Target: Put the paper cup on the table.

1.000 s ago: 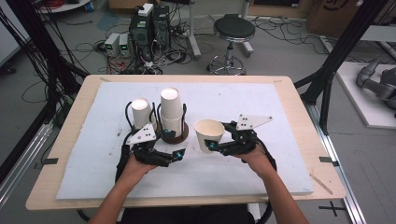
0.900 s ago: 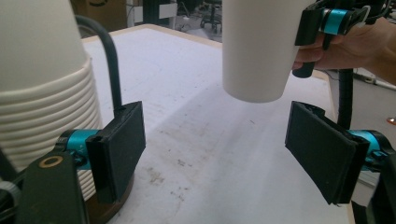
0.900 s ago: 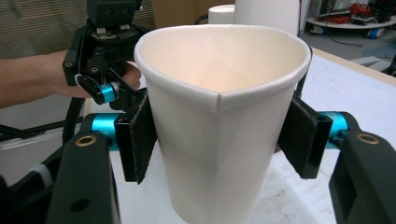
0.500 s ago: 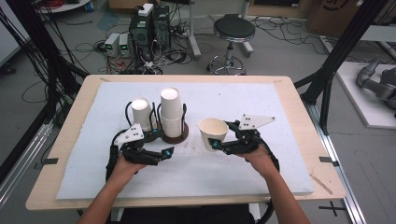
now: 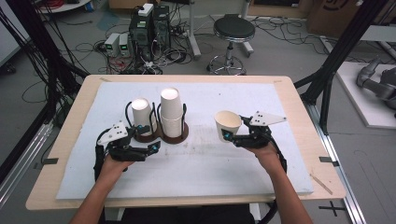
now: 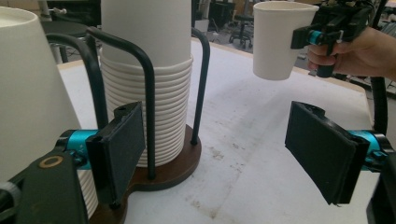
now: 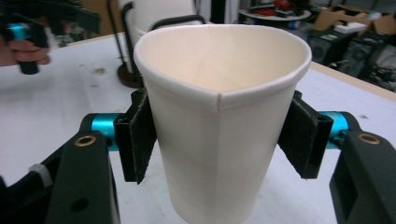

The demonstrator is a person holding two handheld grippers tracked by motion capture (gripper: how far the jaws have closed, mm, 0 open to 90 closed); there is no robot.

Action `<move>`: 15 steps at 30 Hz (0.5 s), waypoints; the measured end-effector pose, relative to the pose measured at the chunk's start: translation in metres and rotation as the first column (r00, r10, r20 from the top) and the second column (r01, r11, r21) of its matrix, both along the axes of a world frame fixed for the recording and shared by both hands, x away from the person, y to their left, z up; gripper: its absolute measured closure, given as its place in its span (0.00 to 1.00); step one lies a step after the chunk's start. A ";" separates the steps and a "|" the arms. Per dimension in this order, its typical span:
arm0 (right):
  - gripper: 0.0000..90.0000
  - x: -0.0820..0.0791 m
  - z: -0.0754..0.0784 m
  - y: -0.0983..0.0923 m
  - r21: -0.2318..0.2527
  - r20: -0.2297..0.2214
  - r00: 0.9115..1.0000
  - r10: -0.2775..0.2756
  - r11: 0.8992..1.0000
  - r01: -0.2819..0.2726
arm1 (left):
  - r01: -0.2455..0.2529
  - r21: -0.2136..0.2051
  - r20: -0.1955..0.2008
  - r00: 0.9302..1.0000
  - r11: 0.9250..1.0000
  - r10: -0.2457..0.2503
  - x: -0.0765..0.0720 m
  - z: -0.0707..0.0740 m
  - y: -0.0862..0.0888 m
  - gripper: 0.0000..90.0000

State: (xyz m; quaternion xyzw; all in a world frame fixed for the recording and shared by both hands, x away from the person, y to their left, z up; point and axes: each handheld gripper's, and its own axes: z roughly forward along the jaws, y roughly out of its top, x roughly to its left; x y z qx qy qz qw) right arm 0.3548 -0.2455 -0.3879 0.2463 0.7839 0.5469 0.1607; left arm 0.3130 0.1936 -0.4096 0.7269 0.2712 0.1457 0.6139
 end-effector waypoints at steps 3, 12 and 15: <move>0.39 0.005 -0.001 -0.006 0.016 -0.001 0.999 -0.044 0.999 0.044 | -0.009 0.004 0.007 1.000 1.000 0.009 -0.001 0.000 0.002 0.22; 0.39 0.025 -0.011 -0.020 0.028 -0.033 0.978 -0.207 0.978 0.208 | -0.015 0.006 0.009 1.000 1.000 0.015 -0.001 -0.002 0.004 0.23; 0.39 0.032 -0.016 -0.026 0.019 -0.060 0.967 -0.249 0.968 0.250 | -0.013 0.009 0.008 1.000 1.000 0.013 -0.001 -0.003 0.004 0.23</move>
